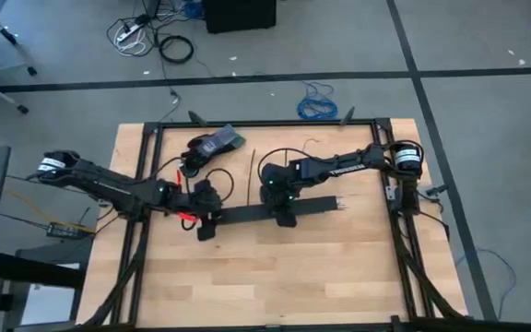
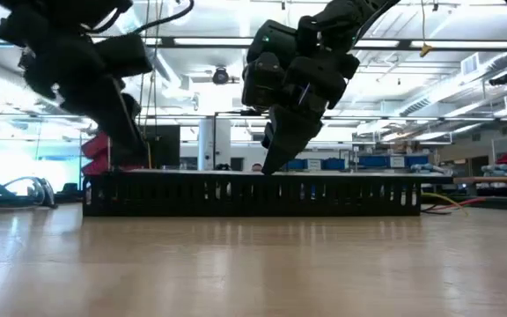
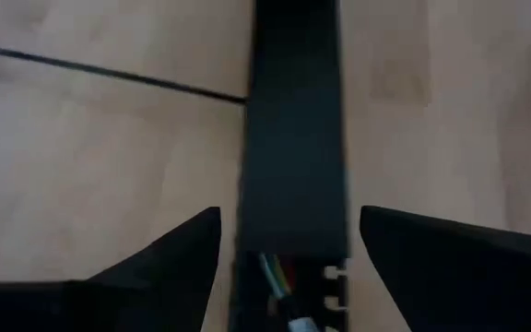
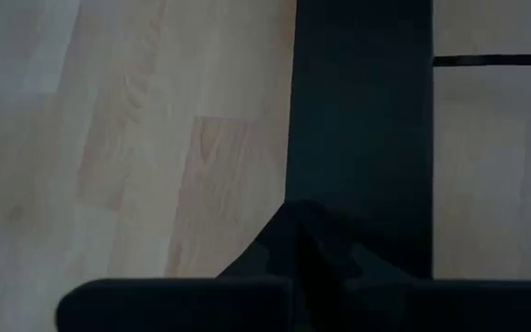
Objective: Ziptie cables
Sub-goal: Close the black cable duct
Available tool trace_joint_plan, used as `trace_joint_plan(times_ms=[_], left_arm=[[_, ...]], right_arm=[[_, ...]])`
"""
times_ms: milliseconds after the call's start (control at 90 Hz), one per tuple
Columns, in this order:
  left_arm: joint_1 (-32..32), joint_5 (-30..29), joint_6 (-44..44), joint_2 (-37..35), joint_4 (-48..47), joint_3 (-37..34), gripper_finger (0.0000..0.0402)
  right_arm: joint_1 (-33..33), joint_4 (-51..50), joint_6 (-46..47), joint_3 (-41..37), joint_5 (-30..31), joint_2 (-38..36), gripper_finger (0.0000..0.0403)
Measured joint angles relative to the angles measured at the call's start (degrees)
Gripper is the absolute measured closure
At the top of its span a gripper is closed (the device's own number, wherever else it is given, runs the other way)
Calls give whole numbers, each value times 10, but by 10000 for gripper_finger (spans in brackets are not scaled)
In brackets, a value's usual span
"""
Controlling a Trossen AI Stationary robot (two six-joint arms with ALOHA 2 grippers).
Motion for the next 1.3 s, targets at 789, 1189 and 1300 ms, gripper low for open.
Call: trace_joint_plan(times_ms=[789,1189,1300], left_arm=[[0,-35,0,71,-34,5,27],[-1,-11,-46,90,-50,4,21],[-1,-3,-41,120,-47,4,21]], right_arm=[[-10,-15,-4,0,-15,0,403],[-11,-27,-5,0,-17,0,403],[-11,-27,-5,0,-18,0,403]])
